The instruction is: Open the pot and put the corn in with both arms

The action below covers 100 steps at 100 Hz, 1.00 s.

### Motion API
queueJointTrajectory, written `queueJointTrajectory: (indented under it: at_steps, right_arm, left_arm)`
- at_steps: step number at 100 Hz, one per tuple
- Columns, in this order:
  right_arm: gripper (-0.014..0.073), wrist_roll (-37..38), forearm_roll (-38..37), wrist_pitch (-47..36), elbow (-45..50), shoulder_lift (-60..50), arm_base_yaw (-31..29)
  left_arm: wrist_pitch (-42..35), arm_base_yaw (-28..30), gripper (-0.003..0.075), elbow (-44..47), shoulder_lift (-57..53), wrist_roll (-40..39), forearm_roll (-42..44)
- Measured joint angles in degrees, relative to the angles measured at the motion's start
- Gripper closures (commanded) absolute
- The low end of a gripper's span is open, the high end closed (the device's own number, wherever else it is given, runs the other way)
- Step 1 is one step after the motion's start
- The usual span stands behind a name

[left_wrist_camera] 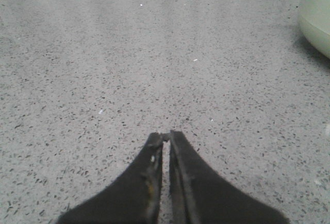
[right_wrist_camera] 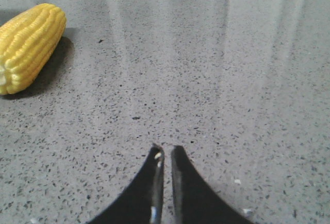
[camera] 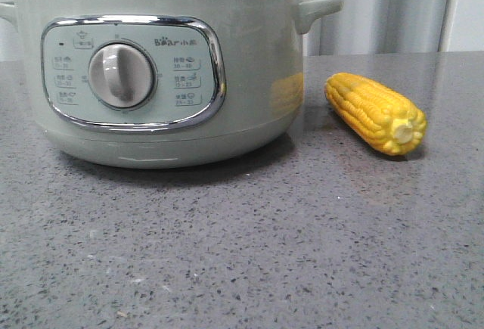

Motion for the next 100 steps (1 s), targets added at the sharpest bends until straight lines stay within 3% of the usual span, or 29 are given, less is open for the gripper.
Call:
queueJointTrajectory:
  at_steps: [84,100]
  right_arm:
    - [0.064,0.0,-0.49,0.0,0.0,0.0,0.0]
    - [0.064,0.0,-0.85,-2.43,0.0,0.0,0.0]
  left_arm:
    - [0.0,0.0,0.0741,0.0,0.0,0.0,0.96]
    - [-1.13,0.0,0.0741,0.0,0.0,0.0,5.3]
